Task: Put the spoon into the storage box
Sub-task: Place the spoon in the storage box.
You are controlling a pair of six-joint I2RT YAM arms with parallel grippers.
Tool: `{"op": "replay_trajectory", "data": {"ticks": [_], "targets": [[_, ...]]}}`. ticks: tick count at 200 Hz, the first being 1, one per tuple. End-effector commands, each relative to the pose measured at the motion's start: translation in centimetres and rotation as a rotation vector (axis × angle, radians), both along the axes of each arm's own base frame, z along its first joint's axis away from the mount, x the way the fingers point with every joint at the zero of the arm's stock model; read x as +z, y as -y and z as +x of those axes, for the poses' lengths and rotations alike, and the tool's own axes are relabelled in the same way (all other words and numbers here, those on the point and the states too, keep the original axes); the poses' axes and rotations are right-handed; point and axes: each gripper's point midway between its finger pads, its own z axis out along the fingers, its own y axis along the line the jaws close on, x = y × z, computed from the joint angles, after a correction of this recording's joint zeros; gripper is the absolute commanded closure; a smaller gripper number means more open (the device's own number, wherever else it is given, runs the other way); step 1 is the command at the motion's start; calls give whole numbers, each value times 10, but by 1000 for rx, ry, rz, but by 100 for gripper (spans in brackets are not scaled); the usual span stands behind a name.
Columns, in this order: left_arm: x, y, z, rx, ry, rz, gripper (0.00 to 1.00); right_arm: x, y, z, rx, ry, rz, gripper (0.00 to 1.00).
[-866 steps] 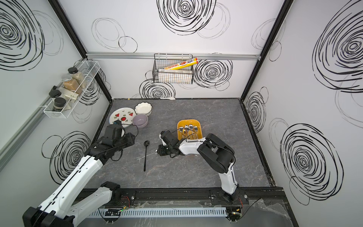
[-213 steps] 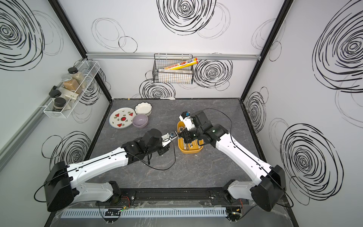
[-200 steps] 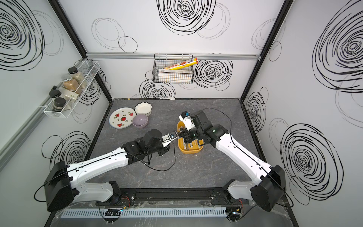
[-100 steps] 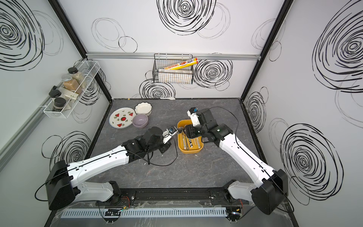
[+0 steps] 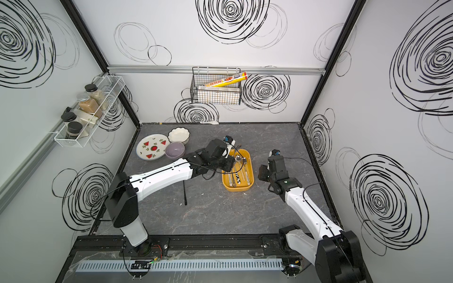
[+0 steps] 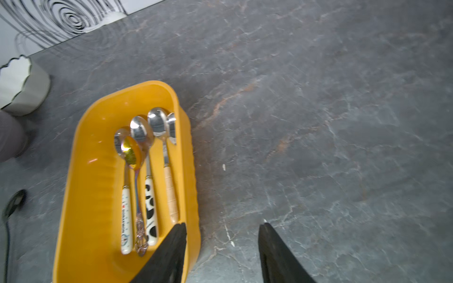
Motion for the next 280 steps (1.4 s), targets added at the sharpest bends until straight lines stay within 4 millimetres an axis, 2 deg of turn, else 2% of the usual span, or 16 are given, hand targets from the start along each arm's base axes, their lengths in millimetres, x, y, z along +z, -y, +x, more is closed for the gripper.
{"op": "replay_trajectory", "data": {"ticks": [1,25,41,81,135,173,186,245,280], "targets": [[-13,10,28,96,-142,-151,100,25,-2,15,-18,114,49,48],[-40,25,46,128,-212,-154,100,19,-4,16,-5,91,57,49],[-57,32,51,147,-256,-169,100,17,-5,14,2,87,64,49],[-73,44,47,188,-343,-260,100,19,-7,14,10,93,76,49],[-102,40,38,277,-452,-317,100,18,-11,16,27,90,90,49],[-105,40,40,323,-456,-342,100,17,-13,14,36,88,98,50],[-106,42,43,320,-456,-348,91,17,-14,14,39,87,100,50],[-123,45,51,345,-483,-334,86,16,-16,16,45,85,108,50],[-121,49,55,344,-477,-348,85,15,-19,16,62,80,115,50]]}}
